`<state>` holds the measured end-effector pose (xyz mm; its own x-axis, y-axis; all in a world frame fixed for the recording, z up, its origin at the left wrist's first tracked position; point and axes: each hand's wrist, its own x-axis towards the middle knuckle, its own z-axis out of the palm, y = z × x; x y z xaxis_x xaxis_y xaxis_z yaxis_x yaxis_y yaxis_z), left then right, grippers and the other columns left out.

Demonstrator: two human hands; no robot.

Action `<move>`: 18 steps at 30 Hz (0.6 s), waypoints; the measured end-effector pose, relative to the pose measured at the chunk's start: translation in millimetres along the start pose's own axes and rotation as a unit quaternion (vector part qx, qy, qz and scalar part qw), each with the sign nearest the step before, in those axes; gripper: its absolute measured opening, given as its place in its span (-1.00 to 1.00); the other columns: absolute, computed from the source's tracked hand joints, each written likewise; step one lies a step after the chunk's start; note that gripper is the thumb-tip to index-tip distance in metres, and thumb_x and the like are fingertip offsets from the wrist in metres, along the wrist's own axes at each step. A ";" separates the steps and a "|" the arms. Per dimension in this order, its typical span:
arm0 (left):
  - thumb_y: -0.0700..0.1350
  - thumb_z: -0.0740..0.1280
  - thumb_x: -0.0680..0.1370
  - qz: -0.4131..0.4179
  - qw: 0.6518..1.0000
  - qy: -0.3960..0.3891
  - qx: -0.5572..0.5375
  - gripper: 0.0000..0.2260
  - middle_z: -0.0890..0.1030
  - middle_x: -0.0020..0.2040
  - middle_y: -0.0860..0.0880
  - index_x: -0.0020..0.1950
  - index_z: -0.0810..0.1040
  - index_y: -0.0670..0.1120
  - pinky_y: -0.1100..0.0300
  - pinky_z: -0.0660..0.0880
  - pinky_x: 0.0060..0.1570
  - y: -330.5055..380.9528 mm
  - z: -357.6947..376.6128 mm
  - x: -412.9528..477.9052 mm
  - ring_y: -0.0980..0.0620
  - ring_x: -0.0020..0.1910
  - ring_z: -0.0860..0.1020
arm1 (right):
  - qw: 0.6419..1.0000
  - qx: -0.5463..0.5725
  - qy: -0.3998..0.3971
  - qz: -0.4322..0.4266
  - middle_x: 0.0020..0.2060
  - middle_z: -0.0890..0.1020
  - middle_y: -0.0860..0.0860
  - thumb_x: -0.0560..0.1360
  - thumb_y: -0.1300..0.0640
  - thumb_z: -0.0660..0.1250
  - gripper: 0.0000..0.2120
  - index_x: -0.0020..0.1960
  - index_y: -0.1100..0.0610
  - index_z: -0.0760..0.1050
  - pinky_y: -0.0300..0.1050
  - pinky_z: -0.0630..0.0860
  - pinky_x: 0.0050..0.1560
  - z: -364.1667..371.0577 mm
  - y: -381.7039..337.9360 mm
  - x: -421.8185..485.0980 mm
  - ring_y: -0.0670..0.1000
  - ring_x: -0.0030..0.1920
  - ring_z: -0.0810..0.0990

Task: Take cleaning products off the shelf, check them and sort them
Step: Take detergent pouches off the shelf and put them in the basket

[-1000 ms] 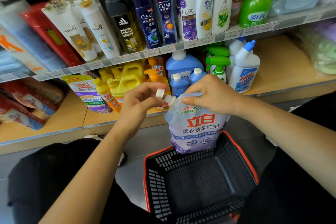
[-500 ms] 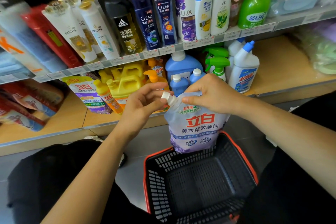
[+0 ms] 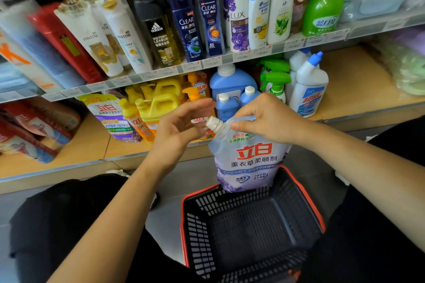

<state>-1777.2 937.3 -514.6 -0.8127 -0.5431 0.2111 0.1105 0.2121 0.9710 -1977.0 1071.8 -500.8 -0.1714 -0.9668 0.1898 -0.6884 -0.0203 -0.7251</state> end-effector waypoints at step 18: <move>-0.30 0.43 0.53 -0.017 0.996 0.021 0.080 -0.73 0.73 0.11 -0.05 0.22 0.66 -0.13 0.16 0.61 0.06 -3.3 -2.8 -0.1 0.00 0.11 0.67 | 1.000 -0.013 -0.011 -0.012 -0.33 0.59 0.30 0.55 0.03 0.41 -0.66 -0.20 0.32 0.65 0.11 0.43 -0.25 2.0 2.1 1.7 0.08 -0.35 0.46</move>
<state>-1775.8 934.4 -517.5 -0.7890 -0.5854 0.1866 -0.0124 0.3188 0.9477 -1977.3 1069.6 -503.3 -0.1393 -0.9715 0.1917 -0.7099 -0.0370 -0.7033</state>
